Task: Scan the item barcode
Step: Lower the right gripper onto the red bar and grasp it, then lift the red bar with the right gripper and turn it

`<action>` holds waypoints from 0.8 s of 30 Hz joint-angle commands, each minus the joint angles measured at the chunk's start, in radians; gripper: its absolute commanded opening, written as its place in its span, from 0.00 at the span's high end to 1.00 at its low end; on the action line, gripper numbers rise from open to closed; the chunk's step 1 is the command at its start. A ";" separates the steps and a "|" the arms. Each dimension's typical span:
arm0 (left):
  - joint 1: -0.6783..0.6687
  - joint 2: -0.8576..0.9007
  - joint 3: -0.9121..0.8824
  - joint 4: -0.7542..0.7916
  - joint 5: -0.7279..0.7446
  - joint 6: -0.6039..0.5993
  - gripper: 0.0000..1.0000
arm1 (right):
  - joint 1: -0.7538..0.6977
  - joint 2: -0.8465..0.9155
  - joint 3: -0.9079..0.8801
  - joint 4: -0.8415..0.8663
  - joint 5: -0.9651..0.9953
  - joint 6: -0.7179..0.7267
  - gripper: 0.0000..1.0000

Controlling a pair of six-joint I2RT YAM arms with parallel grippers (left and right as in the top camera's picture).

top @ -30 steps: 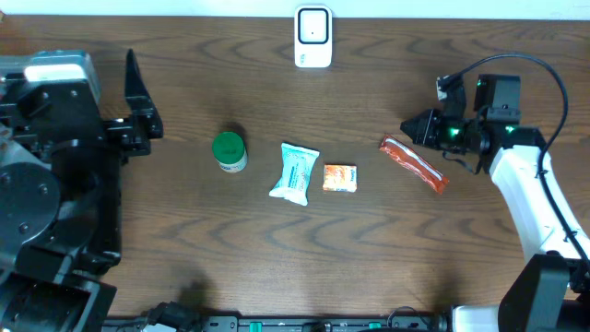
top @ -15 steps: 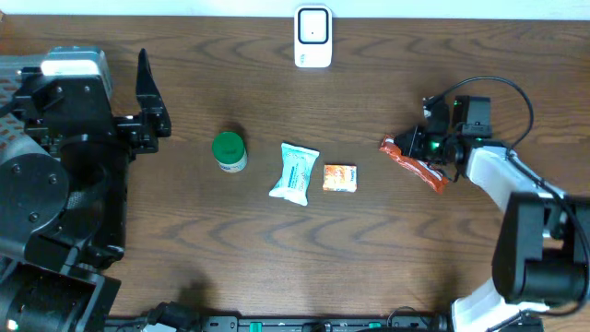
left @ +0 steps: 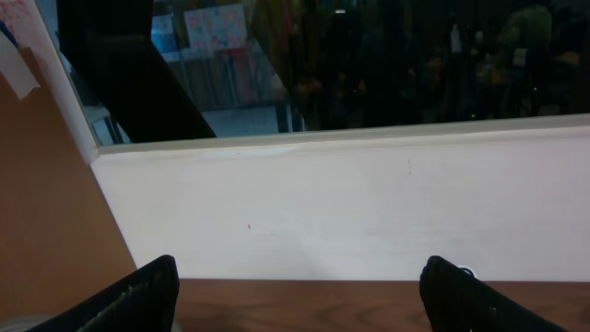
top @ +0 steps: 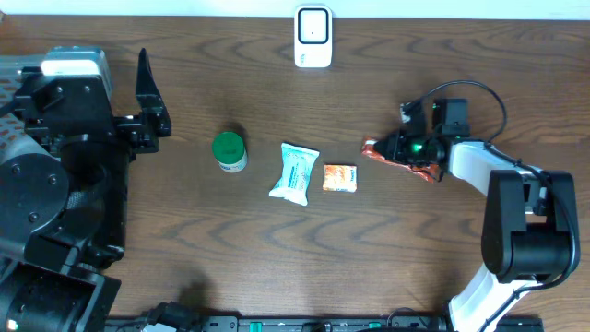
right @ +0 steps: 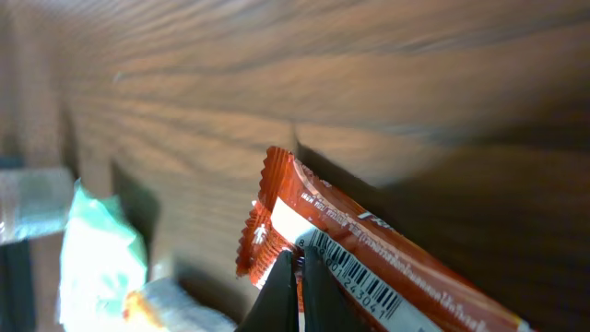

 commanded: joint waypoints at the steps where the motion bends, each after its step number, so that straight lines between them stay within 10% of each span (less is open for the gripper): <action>1: 0.005 -0.005 -0.008 0.004 0.012 -0.006 0.16 | 0.054 -0.097 0.020 -0.055 -0.075 0.003 0.99; 5: 0.005 -0.005 -0.008 0.004 0.012 -0.006 0.16 | 0.071 -0.257 0.024 -0.140 -0.045 0.004 0.94; 8: 0.005 -0.005 -0.008 0.004 0.012 -0.006 0.16 | 0.046 -0.382 0.024 -0.229 -0.035 0.004 0.01; 18: 0.005 -0.005 -0.008 0.005 0.012 -0.006 0.16 | -0.116 -0.490 0.018 -0.633 0.112 0.007 0.01; 21: 0.005 -0.005 -0.008 0.008 0.012 -0.006 0.16 | -0.114 -0.490 0.018 -0.617 0.116 0.024 0.20; 24: 0.005 -0.005 -0.008 0.009 0.012 -0.006 0.16 | -0.104 -0.489 0.010 -0.521 0.129 0.195 0.01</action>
